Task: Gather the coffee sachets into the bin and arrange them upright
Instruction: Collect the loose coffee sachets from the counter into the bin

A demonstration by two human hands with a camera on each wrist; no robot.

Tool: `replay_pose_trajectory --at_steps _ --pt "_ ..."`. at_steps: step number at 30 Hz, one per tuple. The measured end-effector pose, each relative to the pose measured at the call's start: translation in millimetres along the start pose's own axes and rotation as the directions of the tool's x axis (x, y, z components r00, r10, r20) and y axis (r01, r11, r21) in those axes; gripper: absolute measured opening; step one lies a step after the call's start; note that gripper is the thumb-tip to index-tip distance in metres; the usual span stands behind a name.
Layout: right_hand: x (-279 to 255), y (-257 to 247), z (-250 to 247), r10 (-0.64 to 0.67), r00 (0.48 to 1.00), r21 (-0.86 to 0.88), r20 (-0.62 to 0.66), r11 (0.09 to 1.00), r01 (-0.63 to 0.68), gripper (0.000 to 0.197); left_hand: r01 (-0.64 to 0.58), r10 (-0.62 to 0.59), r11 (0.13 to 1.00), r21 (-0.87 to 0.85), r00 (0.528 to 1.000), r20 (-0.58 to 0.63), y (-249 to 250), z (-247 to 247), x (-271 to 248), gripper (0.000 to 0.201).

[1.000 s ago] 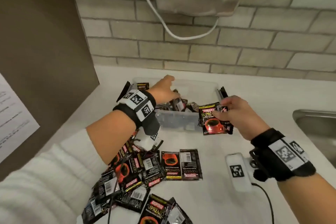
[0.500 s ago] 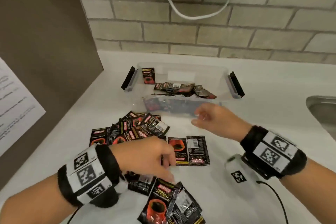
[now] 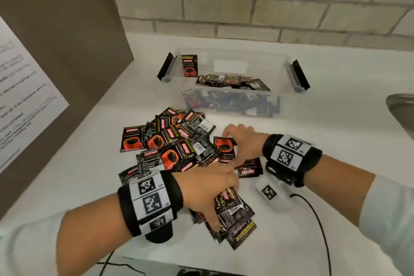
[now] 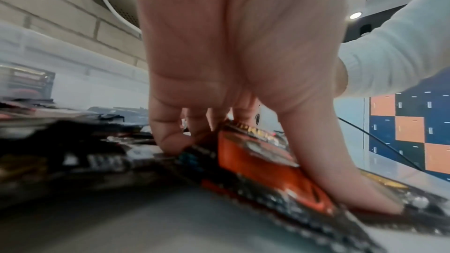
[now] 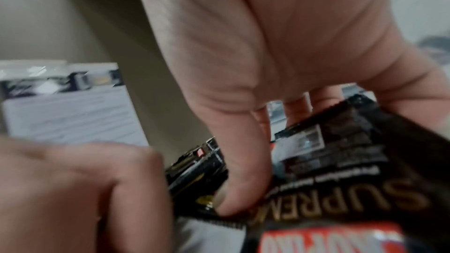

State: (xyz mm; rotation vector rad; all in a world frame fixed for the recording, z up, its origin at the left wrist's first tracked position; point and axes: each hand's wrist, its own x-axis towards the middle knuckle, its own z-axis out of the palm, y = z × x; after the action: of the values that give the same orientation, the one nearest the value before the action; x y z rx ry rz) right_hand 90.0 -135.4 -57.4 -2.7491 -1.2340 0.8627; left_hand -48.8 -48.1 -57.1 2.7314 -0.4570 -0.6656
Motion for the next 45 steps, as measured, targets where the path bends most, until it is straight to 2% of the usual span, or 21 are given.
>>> replay_pose_trajectory --at_steps 5,8,10,11,13,15,17,20,21,23,25,26,28,30,32,34,36,38,40,43,45 --pt "-3 3 1 0.052 0.998 0.079 -0.022 0.996 -0.050 0.061 0.008 -0.009 0.994 -0.106 1.000 -0.003 -3 -2 5 0.072" --pt "-5 4 2 0.028 1.000 0.197 -0.011 0.980 -0.025 0.081 0.006 -0.011 0.983 -0.185 1.000 -0.026 -5 -4 8 0.071" --pt "-3 2 0 0.015 0.999 0.168 0.044 0.986 -0.023 0.092 0.000 -0.026 0.966 -0.260 0.995 -0.099 -9 -14 6 0.057" --pt "-2 1 -3 0.013 0.998 0.141 0.059 0.990 -0.021 0.088 0.005 -0.048 0.956 -0.295 0.989 -0.140 -14 -23 5 0.047" --pt "-3 2 -8 -0.005 0.999 0.129 0.049 0.992 -0.002 0.066 0.026 -0.113 0.938 -0.345 0.966 -0.233 -26 -47 1 0.033" --pt "-5 3 -13 -0.018 0.999 0.172 0.035 0.985 0.012 0.052 0.033 -0.194 0.908 -0.417 0.916 -0.350 -40 -75 -3 0.031" --pt "-2 4 -14 -0.034 0.998 0.163 0.053 0.986 0.025 0.061 0.001 -0.289 0.859 -0.513 0.827 -0.482 -52 -105 -2 0.028" --pt "3 -1 -20 -0.004 0.998 0.103 0.067 0.995 -0.003 0.066 -0.047 -0.469 0.788 -0.614 0.599 -0.649 -75 -147 12 0.035" --pt "4 0 -18 0.000 0.997 0.104 0.071 0.995 -0.007 0.062 -0.062 -0.515 0.761 -0.646 0.549 -0.658 -81 -154 21 0.040" --pt "3 2 -14 0.001 0.998 0.166 0.066 0.986 -0.012 0.048 -0.078 -0.562 0.718 -0.691 0.521 -0.643 -89 -164 39 0.037" --pt "7 9 -10 -0.004 1.000 0.258 0.016 0.966 0.000 0.041 -0.027 -0.576 0.736 -0.676 0.499 -0.647 -93 -171 57 0.032" --pt "9 13 -9 -0.004 1.000 0.293 -0.002 0.956 0.005 0.041 0.007 -0.578 0.750 -0.662 0.495 -0.649 -95 -174 67 0.033" --pt "13 21 -9 -0.002 1.000 0.371 -0.026 0.929 0.011 0.043 0.066 -0.586 0.747 -0.662 0.535 -0.609 -102 -178 85 0.037" --pt "13 27 -10 -0.019 0.999 0.429 -0.041 0.903 0.035 0.042 0.122 -0.634 0.686 -0.717 0.584 -0.507 -110 -179 97 0.049" --pt "10 34 -13 -0.052 0.994 0.429 -0.096 0.899 0.088 0.037 0.169 -0.678 0.639 -0.750 0.585 -0.445 -117 -177 100 0.058" --pt "5 42 -22 -0.063 0.981 0.413 -0.181 0.901 0.134 0.021 0.185 -0.665 0.669 -0.720 0.580 -0.470 -120 -175 96 0.055" --pt "-5 46 -41 -0.033 0.958 0.434 -0.284 0.887 0.159 0.011 0.117 -0.615 0.707 -0.697 0.589 -0.525 -116 -169 82 0.043" --pt "-15 47 -65 0.019 0.904 0.480 -0.426 0.852 0.208 0.013 0.017 -0.552 0.724 -0.690 0.616 -0.563 -108 -160 60 0.029" --pt "-21 46 -94 0.097 0.802 0.505 -0.589 0.820 0.271 0.013 -0.027 -0.489 0.753 -0.657 0.645 -0.587 -99 -146 39 0.020" --pt "-11 46 -129 0.238 0.636 0.520 -0.734 0.800 0.299 0.018 0.006 -0.469 0.772 -0.636 0.680 -0.563 -90 -122 10 0.011" --pt "2 47 -144 0.324 0.605 0.583 -0.728 0.756 0.296 0.022 0.078 -0.490 0.783 -0.617 0.689 -0.534 -85 -102 -8 0.008"
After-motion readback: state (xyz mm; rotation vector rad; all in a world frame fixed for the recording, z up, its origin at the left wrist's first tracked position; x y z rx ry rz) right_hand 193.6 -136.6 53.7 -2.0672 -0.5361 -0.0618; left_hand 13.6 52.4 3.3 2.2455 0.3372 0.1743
